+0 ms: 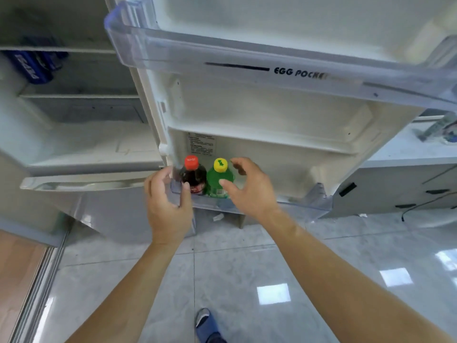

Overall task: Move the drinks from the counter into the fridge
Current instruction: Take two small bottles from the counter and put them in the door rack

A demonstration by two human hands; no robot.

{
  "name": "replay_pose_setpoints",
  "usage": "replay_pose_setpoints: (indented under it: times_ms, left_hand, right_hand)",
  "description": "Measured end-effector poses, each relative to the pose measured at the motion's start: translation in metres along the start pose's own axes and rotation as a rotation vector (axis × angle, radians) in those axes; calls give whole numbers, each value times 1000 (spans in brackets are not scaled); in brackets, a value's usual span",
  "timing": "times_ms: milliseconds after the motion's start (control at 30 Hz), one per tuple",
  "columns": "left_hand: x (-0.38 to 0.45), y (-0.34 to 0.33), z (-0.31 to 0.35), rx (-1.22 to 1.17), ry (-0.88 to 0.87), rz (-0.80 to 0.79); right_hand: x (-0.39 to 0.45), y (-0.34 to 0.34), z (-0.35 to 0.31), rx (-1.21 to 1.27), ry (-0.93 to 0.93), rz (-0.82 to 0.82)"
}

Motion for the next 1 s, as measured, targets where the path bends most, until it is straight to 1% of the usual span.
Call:
replay_pose_setpoints:
  times_ms: [100,200,367,467,533,600,667,733,800,900,1000]
  left_hand:
    - [-14,-16,23,-101,-40,49]
    - [-31,-41,55,-215,-39,10]
    - [-80,-90,115,-343,-20,-155]
    - [-123,-120,140,-381,30,-334]
    - [-155,-142,147,-374,108,-484]
    - [-187,-164,149,-366,244,-625]
    - [-220,-182,147,-348,398,-729]
    - [-247,-194,142,-330,521,-783]
    - [-267,-203,139,-322,605,-832]
    - [-282,-216,141,-288,640,-900]
    - [-283,-237,145,-269,652,-921]
  right_hand:
    - [-29,25,13,114,88,175]
    - [-60,54,41,188,77,295]
    - [-115,116,115,325,-39,449]
    - [-155,149,171,384,-186,517]
    - [-185,169,210,445,-297,568]
    - [-216,187,247,477,-402,621]
    - [-247,201,282,492,-496,656]
    - [-274,212,314,492,-585,675]
    - [-295,219,342,497,-669,692]
    - [-311,226,376,529,-775,713]
    - [-308,231,402,547,-841,709]
Point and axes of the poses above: each hand's wrist, its own x-axis towards the middle knuckle, its own y-axis out of the back of the hand, z = x × y, the point moved 4 cm from there along x, towards the middle knuckle, and after that the axes turned 9 degrees about -y, right-handed, at the moved point
